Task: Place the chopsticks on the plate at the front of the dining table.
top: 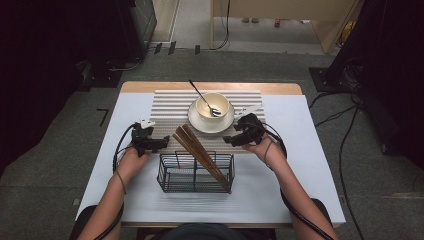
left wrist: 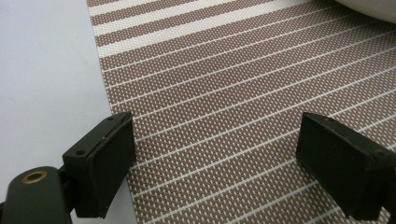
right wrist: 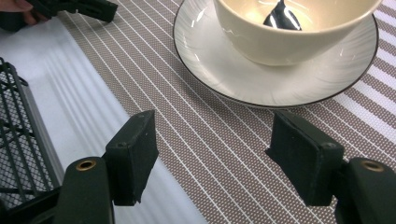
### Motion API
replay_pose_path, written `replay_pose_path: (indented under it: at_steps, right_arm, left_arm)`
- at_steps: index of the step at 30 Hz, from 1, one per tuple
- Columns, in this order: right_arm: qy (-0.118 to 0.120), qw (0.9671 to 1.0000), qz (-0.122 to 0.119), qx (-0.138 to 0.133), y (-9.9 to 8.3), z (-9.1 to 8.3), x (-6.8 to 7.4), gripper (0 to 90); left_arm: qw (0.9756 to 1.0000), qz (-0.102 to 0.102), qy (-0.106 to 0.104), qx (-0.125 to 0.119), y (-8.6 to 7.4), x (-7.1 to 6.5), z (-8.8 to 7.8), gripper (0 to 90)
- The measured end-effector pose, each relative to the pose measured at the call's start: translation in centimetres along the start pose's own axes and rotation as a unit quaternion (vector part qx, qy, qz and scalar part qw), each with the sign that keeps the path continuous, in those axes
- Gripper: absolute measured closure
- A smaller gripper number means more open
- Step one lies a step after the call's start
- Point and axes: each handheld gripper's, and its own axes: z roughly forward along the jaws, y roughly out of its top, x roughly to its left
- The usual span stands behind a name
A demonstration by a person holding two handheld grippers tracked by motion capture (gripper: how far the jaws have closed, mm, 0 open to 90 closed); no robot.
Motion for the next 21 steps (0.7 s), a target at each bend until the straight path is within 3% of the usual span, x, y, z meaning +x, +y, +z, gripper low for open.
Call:
replay_pose_path:
  at_steps: [21]
  right_arm:
    - [0.007, 0.9999, -0.013, -0.004, 0.9, -1.3, 1.1, 32.9]
  left_arm:
    - [1.0, 0.0, 0.0, 0.0, 0.0, 0.0, 0.0, 12.3]
